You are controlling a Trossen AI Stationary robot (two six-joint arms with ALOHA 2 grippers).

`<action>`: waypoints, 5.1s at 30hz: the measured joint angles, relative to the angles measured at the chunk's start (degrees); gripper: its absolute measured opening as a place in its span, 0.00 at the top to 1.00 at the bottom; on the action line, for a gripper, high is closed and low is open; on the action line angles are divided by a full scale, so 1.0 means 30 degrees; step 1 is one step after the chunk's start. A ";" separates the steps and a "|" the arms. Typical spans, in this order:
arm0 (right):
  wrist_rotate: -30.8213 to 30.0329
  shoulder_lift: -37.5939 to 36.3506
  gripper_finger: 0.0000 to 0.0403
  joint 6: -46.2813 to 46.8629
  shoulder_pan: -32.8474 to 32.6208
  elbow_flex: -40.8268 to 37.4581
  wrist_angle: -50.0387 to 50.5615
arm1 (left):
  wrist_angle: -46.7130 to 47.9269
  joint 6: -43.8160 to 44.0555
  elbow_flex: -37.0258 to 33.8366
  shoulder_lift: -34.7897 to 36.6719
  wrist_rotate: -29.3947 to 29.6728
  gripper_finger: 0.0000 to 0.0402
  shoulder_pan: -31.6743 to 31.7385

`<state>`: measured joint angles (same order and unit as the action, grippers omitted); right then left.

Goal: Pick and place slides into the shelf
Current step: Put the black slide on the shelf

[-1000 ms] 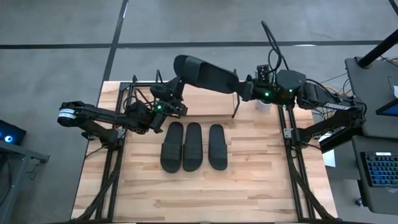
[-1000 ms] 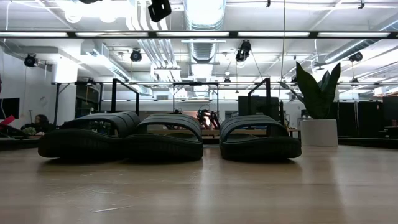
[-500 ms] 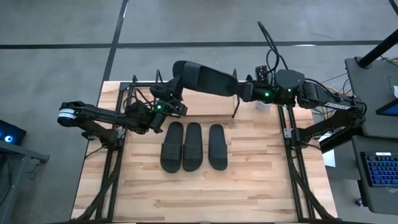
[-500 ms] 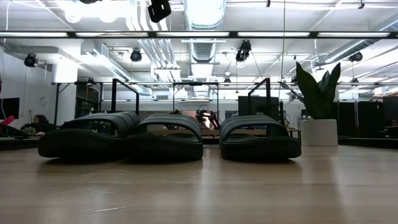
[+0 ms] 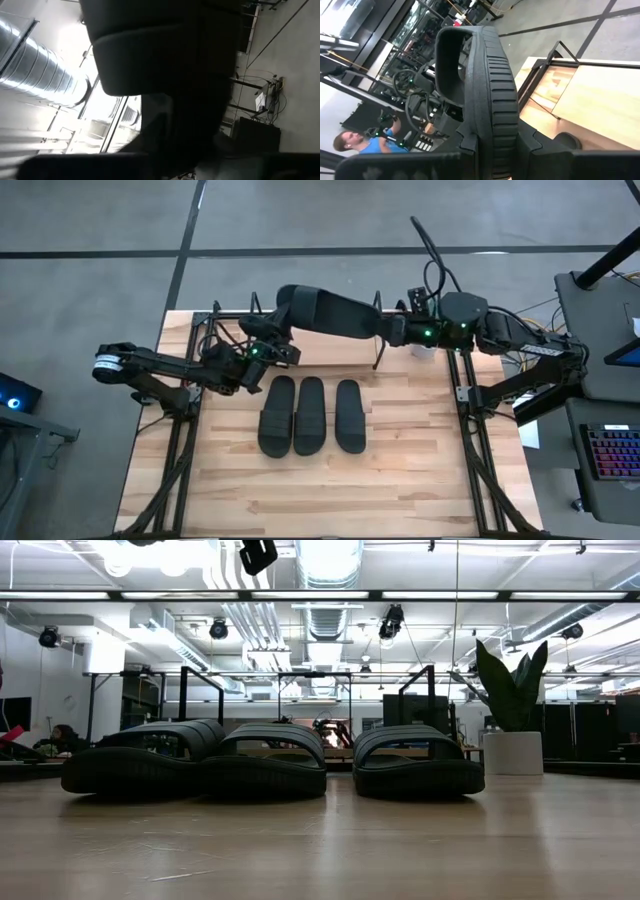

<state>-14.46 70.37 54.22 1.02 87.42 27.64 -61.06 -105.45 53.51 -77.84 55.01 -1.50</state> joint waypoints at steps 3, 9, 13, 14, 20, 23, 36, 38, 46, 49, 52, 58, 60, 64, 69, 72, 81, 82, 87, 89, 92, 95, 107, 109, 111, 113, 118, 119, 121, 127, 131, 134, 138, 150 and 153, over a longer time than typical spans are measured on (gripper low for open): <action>0.0006 -0.0015 0.88 -0.0013 0.0000 0.0011 -0.0080 | 0.0036 0.0474 0.0271 0.0000 0.0023 0.95 0.0000; 0.0410 -0.0077 0.73 -0.0451 0.0001 0.0051 -0.0196 | 0.0167 0.1559 0.1074 0.0050 0.0142 0.95 -0.0022; 0.0522 -0.0389 0.58 -0.2967 0.0144 0.0044 -0.0817 | 0.0160 0.1666 0.1449 0.0127 0.0923 0.96 -0.0019; 0.0577 -0.0478 0.56 -0.3807 0.0146 0.0041 -0.1240 | 0.0095 0.1744 0.1475 0.0168 0.1223 0.96 0.0002; 0.0600 -0.1218 0.47 -0.8354 0.0131 0.0029 -0.4513 | 0.0068 0.3388 0.1455 0.0615 0.2433 0.96 -0.0031; 0.1003 -0.1660 0.47 -1.0305 -0.0025 0.0029 -0.5612 | 0.0910 0.3640 0.1430 0.0864 0.2694 0.96 -0.0159; 0.2443 -0.3272 0.47 -1.8952 -0.1768 0.0022 -0.8000 | 1.5909 1.7277 0.1661 0.4597 0.0602 0.96 -0.0488; 0.2443 -0.3351 0.47 -2.0330 -0.2225 0.0022 -0.8003 | 1.8583 1.9811 0.1934 0.5184 -0.1222 0.96 -0.0475; 0.2304 -0.2294 0.46 -2.7610 -0.4272 0.0015 -0.7730 | 2.2431 2.3062 0.2238 0.6918 -0.5805 0.96 -0.0330; 0.1774 -0.1592 0.46 -2.9778 -0.4660 0.0007 -0.7498 | 2.2712 2.3089 0.2224 0.7121 -0.6158 0.96 -0.0328; -0.0197 -0.1000 0.46 -3.1042 -0.4816 0.0007 -0.7204 | 2.2724 2.3139 0.2187 0.7247 -0.7482 0.96 -0.0326; -0.0963 -0.0659 0.46 -2.9673 -0.4796 0.0000 -0.7181 | 2.2623 2.4884 0.2187 0.7300 -1.1354 0.96 -0.0335; -0.0132 -0.0714 0.46 -2.8918 -0.4801 0.0000 -0.7212 | 2.2505 2.5145 0.2187 0.7344 -1.2070 0.96 -0.0335; 0.2272 -0.0672 0.47 -2.7043 -0.4796 0.0000 -0.7166 | 2.1730 2.5862 0.2177 0.7260 -1.3695 0.96 -0.0332; 0.2676 -0.0069 0.48 -2.6425 -0.4794 0.0015 -0.7154 | 2.0522 2.6062 0.2158 0.6742 -1.5343 0.96 -0.0342; 0.2669 0.0231 0.48 -2.6497 -0.4612 -0.0007 -0.7254 | 2.0439 2.6062 0.2158 0.6340 -1.5457 0.96 -0.0337; 0.3027 0.0577 0.48 -2.3463 -0.3524 0.0007 -0.7304 | 2.0293 2.6069 0.2202 0.5531 -1.5534 0.96 -0.0342; 0.3149 0.0612 0.48 -2.3141 -0.3403 0.0007 -0.7329 | 2.0068 2.6064 0.2202 0.5422 -1.5754 0.96 -0.0342; 0.3955 0.0842 0.48 -2.1626 -0.2886 0.0010 -0.7310 | 1.9543 2.6057 0.2202 0.5054 -1.6235 0.96 -0.0342; 0.4027 0.0891 0.48 -2.1566 -0.2827 0.0007 -0.7308 | 1.9321 2.6062 0.2203 0.4865 -1.6235 0.96 -0.0342; 0.4719 0.1107 0.48 -2.1580 -0.2820 0.0015 -0.7497 | 1.9469 2.6103 0.2212 0.4772 -1.6249 0.96 -0.0342; 0.5743 0.1536 0.48 -2.1568 -0.2820 0.0015 -0.7542 | 1.8759 2.6088 0.2231 0.4468 -1.6264 0.96 -0.0342; 0.5962 0.2696 0.55 -2.2843 -0.2827 0.0007 -0.8470 | 1.8491 2.6095 0.2238 0.4001 -1.6278 0.96 -0.0350; 0.5959 0.2696 0.60 -2.3267 -0.2827 0.0007 -0.8497 | 1.8533 2.6101 0.2236 0.4163 -1.6286 0.95 -0.0350; 0.5959 0.2696 0.68 -2.3817 -0.2827 0.0007 -0.8567 | 1.8564 2.6247 0.2224 0.4337 -1.6289 0.95 -0.0353; 0.5988 0.2670 0.78 -2.4369 -0.2827 0.0015 -0.8571 | 1.8565 2.6539 0.2224 0.4466 -1.6318 0.95 -0.0350; 0.5987 0.2659 0.87 -2.5552 -0.2840 0.0015 -0.8619 | 1.8545 2.7038 0.2205 0.4575 -1.6300 0.95 -0.0342; 0.5962 0.2658 0.87 -2.5552 -0.2834 0.0015 -0.8689 | 1.8528 2.7380 0.2195 0.4575 -1.6300 0.95 -0.0342; 0.5854 0.2645 0.87 -2.5595 -0.2834 0.0015 -0.8742 | 1.8521 2.8196 0.2195 0.4576 -1.6242 0.95 -0.0328; 0.4535 0.2548 0.87 -2.6458 -0.2849 0.0015 -0.8739 | 1.8541 3.1938 0.2187 0.4782 -1.6232 0.84 -0.0098; 0.4419 0.2471 0.87 -2.6731 -0.2834 0.0007 -0.8631 | 1.9289 3.3550 0.2153 0.5388 -1.6156 0.73 0.0015; 0.4293 0.2298 0.87 -2.6788 -0.2841 0.0000 -0.8487 | 1.9970 3.3890 0.2151 0.6134 -1.6176 0.65 0.0007; 0.3398 0.2082 0.87 -2.7657 -0.2835 0.0000 -0.8051 | 2.1025 3.5479 0.2086 0.7299 -1.6276 0.59 0.0000; 0.1540 0.2442 0.87 -3.1578 -0.2856 0.0000 -0.3934 | 1.9690 3.7286 0.2114 1.0694 -1.7630 0.56 -0.0015; 0.1253 0.2672 0.87 -3.1020 -0.2849 0.0000 -0.3371 | 1.9095 3.4896 0.2165 1.0523 -1.7762 0.56 -0.0015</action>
<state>-10.71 78.38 -38.84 -7.53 87.42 17.52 -3.78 -0.76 60.01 -46.27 1.72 -1.54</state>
